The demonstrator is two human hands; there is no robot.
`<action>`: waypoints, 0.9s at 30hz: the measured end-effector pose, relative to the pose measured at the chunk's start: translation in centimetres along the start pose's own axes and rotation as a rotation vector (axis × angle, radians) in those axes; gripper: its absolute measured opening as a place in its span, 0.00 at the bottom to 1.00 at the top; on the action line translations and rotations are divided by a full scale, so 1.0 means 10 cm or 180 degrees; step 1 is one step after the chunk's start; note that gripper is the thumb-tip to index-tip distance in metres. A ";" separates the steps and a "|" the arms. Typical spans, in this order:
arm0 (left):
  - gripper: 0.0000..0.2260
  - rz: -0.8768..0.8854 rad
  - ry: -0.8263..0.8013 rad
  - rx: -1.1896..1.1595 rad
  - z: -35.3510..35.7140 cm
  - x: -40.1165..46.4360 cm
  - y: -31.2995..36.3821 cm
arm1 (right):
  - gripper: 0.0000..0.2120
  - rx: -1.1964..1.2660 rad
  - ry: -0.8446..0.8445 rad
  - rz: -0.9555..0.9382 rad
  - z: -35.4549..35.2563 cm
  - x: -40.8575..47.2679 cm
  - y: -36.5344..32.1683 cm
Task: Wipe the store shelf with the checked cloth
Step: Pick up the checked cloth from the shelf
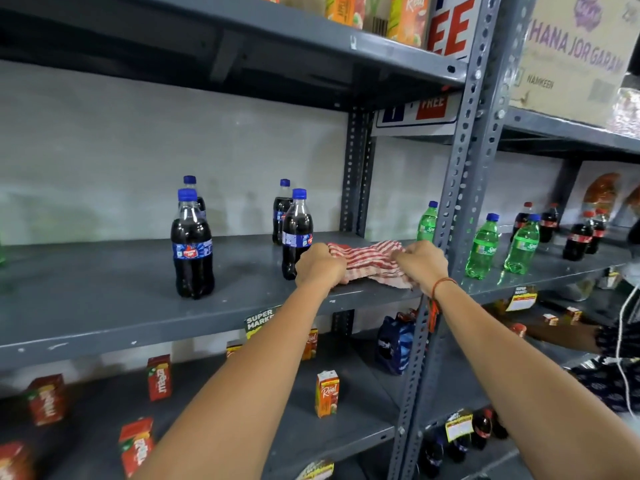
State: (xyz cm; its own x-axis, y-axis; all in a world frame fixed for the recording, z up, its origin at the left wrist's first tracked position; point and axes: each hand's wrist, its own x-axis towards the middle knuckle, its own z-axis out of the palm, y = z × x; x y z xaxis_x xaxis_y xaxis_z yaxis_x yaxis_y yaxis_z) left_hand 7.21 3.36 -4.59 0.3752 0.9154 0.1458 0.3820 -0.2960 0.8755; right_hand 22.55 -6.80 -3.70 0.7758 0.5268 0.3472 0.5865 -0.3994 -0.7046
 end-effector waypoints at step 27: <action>0.05 0.0395 0.1477 -0.0688 -4.20 -2.32 -1.94 | 0.12 0.1860 -0.1020 -0.0857 1.21 -3.68 -2.60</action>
State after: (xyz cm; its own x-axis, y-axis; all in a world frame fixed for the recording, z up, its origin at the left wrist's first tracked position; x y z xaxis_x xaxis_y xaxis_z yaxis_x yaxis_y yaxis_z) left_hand -44.33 -0.68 -5.59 -0.0256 0.9161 0.4002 0.1570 -0.3917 0.9066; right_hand -24.06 -6.78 -5.65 0.4628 0.7807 0.4200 0.4578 0.1952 -0.8674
